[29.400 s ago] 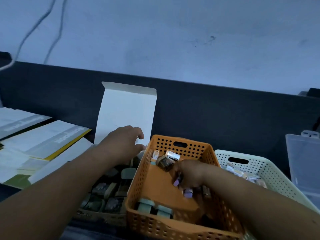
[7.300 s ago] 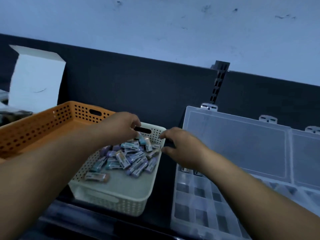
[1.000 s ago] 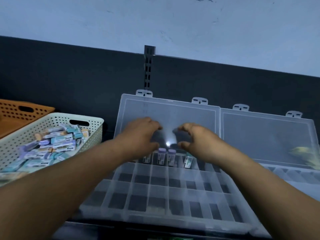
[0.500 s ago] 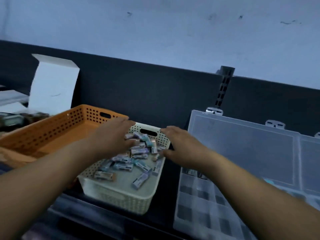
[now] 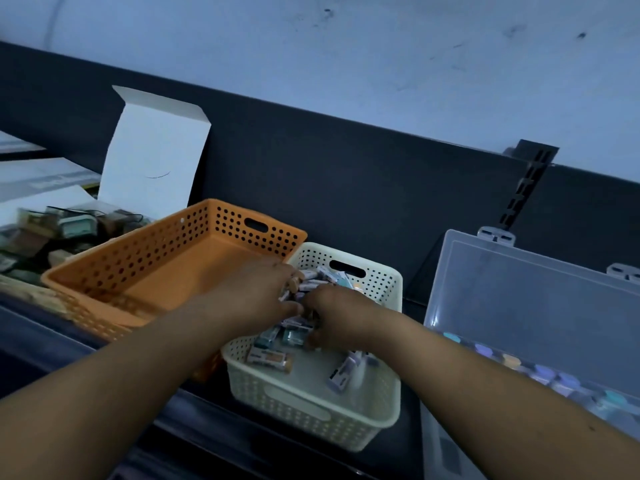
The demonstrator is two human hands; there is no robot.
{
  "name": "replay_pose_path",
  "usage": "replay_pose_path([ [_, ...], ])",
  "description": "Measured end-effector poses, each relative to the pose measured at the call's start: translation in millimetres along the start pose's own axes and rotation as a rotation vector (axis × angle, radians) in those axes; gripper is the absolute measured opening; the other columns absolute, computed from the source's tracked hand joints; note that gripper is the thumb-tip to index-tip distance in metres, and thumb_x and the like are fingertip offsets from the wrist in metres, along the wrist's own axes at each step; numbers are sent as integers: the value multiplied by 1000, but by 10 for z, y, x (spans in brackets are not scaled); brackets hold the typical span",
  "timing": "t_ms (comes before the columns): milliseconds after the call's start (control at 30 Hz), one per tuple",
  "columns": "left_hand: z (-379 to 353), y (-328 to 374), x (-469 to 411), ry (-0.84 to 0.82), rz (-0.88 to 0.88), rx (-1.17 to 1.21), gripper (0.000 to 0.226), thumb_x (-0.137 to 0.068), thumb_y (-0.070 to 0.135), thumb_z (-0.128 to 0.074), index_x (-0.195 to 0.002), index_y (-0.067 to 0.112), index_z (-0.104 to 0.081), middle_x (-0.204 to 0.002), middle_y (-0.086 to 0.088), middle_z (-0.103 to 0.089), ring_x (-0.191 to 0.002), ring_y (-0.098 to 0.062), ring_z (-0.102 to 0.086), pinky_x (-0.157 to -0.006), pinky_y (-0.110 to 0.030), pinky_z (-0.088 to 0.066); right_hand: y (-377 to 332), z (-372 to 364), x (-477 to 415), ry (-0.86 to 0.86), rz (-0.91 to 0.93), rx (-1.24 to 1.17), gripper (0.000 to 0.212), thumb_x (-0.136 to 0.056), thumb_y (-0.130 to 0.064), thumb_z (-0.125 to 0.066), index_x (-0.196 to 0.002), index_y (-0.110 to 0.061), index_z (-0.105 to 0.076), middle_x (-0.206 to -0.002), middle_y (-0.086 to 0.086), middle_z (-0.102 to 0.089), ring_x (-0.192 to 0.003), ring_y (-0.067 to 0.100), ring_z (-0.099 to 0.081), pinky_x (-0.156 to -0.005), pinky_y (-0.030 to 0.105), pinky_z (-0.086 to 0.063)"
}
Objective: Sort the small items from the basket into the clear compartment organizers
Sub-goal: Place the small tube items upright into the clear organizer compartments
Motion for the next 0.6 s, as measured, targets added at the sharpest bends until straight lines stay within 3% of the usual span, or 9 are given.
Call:
replay_pose_path([
  [100,-41,-35,-6,-25,15,53,61,-87,46,-62,-141,26,-41,-135,4,-47,-119,-15,-43,-93,-26,-33,-32,-78,-10,-24,22,22,48,-76,-37,-76,-115,-16,-57,-106,4,-63,-92,23,-58,-71,31,-47],
  [267,-27,-27,5,-21,31,52,57,-88,45,-60,-139,28,-42,-135,4,-47,-120,-14,-43,-99,-29,-34,-33,-129,20,-5,44,66,33,-85,-25,-62,-114,-14,-50,-95,6,-58,-81,23,-52,-64,30,-39],
  [467,166,61,49,95,12,39,38,-95,36,-52,-132,28,-50,-135,5,-49,-122,-13,-43,-101,-30,-32,122,31,172,16,-3,-105,14,-87,-23,-61,-90,-20,-48,-86,0,-52,-76,19,-48,-60,31,-37],
  [600,261,256,66,60,4,351,27,-98,35,-48,-123,29,-57,-118,11,-61,-101,-4,-57,-81,-26,-47,373,303,359,125,-62,-280,19,-84,-29,-68,-85,-23,-49,-79,-5,-52,-70,14,-47,-63,32,-40],
])
Point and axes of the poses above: each hand's wrist, its own x-axis away from the middle knuckle, its own z-axis out of the back of the hand, y = z × x, the point moved 10 cm from there along -x, towards the middle knuckle
